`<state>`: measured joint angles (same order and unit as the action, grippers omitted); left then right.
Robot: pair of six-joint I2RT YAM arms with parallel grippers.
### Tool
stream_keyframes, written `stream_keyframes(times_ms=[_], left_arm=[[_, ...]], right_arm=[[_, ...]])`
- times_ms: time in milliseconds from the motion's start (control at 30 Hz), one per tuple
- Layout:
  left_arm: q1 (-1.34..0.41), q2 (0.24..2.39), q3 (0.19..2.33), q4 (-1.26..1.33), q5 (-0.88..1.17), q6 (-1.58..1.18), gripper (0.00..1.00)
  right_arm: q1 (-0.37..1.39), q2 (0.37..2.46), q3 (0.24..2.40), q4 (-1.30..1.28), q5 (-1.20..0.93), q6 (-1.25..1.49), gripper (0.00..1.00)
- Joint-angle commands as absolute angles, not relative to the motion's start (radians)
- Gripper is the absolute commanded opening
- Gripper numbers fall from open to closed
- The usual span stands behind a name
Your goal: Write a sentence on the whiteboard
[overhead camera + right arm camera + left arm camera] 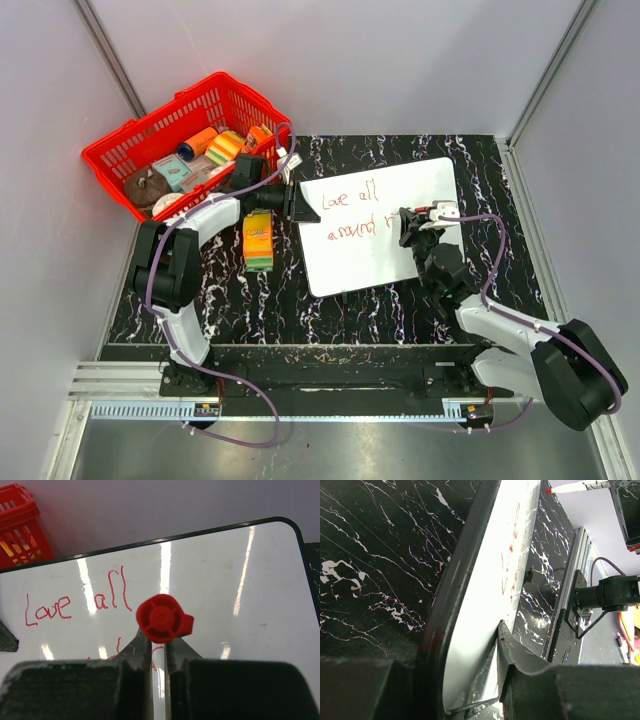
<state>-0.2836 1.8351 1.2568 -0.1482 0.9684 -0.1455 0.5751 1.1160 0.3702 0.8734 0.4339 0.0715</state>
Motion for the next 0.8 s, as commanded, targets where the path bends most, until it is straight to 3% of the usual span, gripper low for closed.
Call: stream_keyframes(times_ms=[0, 767], left_arm=[[-0.311, 1.888, 1.246, -0.117, 0.603, 0.181, 0.0], [-0.311, 1.89, 1.246, -0.118, 0.604, 0.181, 0.0]], right_arm=[[0.572, 1.155, 0.388, 0.965, 0.485, 0.063, 0.0], [0.572, 1.169, 0.417, 0.746, 0.509, 0.166, 0.0]])
